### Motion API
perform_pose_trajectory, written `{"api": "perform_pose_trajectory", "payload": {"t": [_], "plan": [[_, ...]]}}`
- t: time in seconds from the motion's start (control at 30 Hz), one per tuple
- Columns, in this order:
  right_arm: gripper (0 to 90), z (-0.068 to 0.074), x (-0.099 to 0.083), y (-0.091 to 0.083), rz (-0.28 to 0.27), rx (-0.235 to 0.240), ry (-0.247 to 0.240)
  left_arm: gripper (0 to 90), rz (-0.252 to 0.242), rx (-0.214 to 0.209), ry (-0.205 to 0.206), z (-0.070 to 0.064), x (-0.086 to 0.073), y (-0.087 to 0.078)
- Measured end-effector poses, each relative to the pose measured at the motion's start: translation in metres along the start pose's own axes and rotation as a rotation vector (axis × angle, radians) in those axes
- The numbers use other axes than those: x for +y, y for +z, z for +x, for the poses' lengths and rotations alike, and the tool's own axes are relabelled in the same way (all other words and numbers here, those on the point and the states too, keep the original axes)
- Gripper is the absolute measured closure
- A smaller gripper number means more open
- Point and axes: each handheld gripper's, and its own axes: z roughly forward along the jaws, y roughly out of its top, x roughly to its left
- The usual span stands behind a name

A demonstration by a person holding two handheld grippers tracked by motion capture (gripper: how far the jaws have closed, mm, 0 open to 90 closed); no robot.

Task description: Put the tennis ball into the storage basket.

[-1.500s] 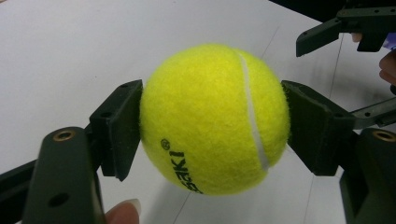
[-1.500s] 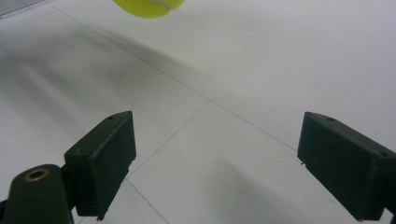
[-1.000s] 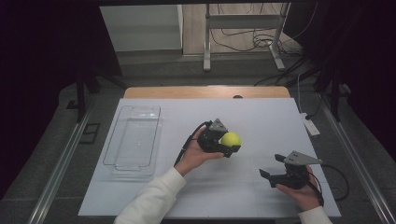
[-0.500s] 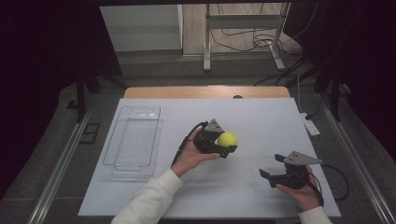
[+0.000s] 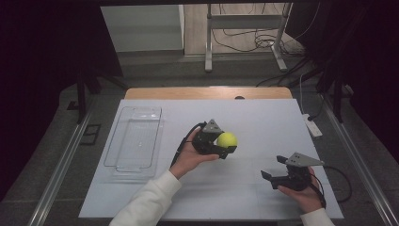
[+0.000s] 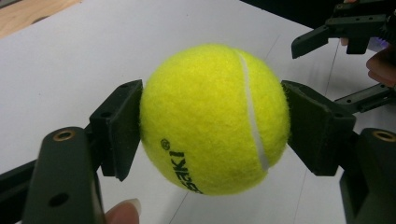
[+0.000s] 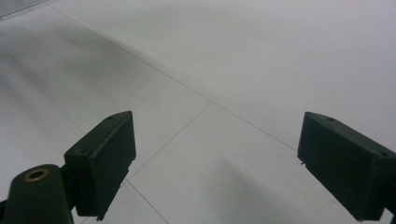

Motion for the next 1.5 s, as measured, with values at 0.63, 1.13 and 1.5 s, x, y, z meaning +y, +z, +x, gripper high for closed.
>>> {"api": "perform_pose_trajectory", "payload": {"t": [0.63, 1.13, 1.5], "plan": [[11.8, 0.000, 0.000, -0.001, -0.005, 0.004, -0.001, 26.7, -0.032, 0.049, -0.011, 0.009, -0.007, -0.017], [11.8, 0.001, 0.000, 0.000, 0.001, 0.009, -0.009, 26.7, -0.062, 0.085, -0.016, 0.012, -0.007, -0.028], [11.8, 0.001, 0.000, 0.000, 0.002, 0.006, -0.009, 26.7, -0.074, 0.118, -0.006, 0.014, -0.005, -0.037]]}}
